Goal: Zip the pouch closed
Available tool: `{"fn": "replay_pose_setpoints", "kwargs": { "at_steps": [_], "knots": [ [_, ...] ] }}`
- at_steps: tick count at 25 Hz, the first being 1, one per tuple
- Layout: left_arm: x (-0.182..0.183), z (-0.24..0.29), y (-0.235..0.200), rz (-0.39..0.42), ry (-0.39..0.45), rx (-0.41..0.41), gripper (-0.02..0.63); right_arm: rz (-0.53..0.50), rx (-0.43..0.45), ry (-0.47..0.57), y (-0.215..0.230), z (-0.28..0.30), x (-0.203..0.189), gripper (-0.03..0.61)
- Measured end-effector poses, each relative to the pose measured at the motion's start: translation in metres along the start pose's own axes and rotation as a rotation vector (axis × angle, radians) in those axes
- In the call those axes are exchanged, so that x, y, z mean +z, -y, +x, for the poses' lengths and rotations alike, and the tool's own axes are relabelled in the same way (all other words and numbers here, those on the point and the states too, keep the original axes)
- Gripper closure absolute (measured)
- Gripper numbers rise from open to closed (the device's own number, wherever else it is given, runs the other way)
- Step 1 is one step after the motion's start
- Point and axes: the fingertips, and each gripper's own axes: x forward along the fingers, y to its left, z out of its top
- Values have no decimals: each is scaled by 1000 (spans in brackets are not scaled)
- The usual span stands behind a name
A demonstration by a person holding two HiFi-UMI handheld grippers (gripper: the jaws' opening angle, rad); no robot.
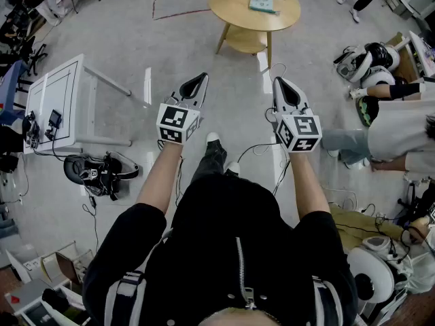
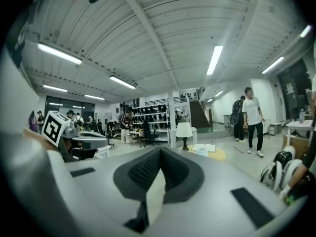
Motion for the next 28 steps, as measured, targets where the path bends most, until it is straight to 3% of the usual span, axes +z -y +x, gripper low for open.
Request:
{"fn": "replay_pose_setpoints", "kwargs": {
  "at_steps": [13, 22, 28],
  "knots": [
    [-2, 39, -7, -15, -4, -25, 606, -12, 19, -4, 12, 26, -2, 574],
    [-10, 133, -34, -45, -7, -67, 606, -19, 17, -47, 65, 95, -9, 574],
    [-5, 197, -77, -55, -16, -102, 606, -13, 2, -60, 97, 167, 7, 574]
  ]
}}
